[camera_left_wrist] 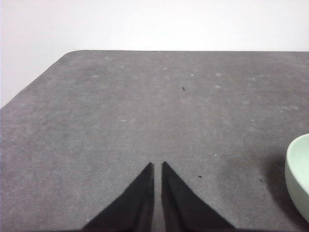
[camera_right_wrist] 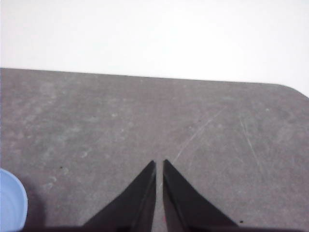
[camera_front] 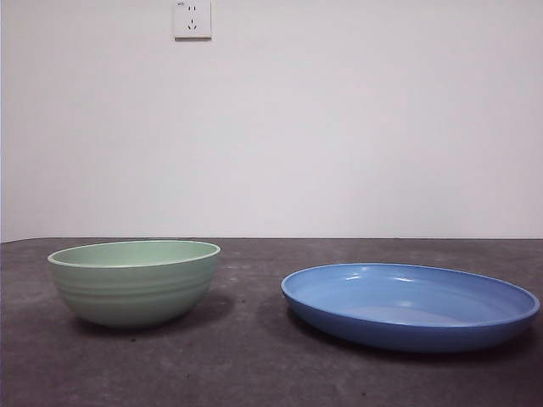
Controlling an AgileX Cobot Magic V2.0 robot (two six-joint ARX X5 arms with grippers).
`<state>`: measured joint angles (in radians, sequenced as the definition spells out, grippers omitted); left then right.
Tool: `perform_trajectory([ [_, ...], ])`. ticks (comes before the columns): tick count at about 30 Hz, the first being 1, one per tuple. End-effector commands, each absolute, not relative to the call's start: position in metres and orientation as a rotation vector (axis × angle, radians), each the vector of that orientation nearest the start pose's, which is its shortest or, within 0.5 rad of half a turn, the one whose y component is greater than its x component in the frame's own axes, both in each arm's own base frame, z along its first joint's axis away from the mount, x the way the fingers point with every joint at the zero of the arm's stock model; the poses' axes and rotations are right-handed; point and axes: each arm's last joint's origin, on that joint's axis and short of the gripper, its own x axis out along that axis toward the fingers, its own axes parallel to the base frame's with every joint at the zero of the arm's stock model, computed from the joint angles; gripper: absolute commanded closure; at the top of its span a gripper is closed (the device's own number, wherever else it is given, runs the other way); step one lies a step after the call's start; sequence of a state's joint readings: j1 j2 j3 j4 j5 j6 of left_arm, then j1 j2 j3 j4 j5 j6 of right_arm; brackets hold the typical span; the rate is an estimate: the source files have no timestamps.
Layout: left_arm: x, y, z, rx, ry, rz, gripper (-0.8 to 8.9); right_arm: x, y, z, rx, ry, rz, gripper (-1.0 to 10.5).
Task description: Place the green bowl on the blue plate
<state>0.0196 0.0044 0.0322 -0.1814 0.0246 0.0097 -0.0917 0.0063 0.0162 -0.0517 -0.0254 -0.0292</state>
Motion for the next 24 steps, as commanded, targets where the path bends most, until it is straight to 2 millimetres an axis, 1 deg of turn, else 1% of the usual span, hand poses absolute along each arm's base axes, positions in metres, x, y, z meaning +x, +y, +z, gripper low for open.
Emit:
perform_trajectory([
  [1, 0.096, 0.001, 0.149, 0.004, 0.177, -0.008, 7.89, 0.097, -0.008, 0.163, -0.031, 0.031, -0.066, 9.2],
  [3, 0.096, 0.001, 0.150, 0.003, 0.170, -0.007, 7.90, 0.097, -0.008, 0.163, -0.016, 0.030, -0.066, 9.2],
  [6, 0.096, 0.001, 0.150, -0.023, 0.170, -0.005, 7.98, 0.097, -0.008, 0.163, 0.057, 0.035, -0.065, 9.2],
  [14, 0.096, 0.001, 0.148, -0.078, 0.194, -0.005, 7.98, 0.097, -0.008, 0.161, 0.105, 0.054, -0.070, 9.3],
  [16, 0.096, 0.001, 0.149, -0.100, 0.195, -0.004, 7.98, 0.097, -0.008, 0.160, 0.142, 0.062, -0.070, 9.3],
  [19, 0.096, 0.001, 0.158, -0.131, 0.186, -0.001, 7.98, 0.096, -0.008, 0.164, 0.217, 0.050, -0.072, 9.3],
  [22, 0.095, 0.001, 0.175, -0.174, 0.174, 0.001, 7.98, 0.094, -0.008, 0.174, 0.289, 0.021, -0.058, 9.3],
  [24, 0.095, 0.001, 0.190, -0.209, 0.168, 0.004, 7.98, 0.092, -0.007, 0.183, 0.350, 0.001, -0.027, 9.3],
])
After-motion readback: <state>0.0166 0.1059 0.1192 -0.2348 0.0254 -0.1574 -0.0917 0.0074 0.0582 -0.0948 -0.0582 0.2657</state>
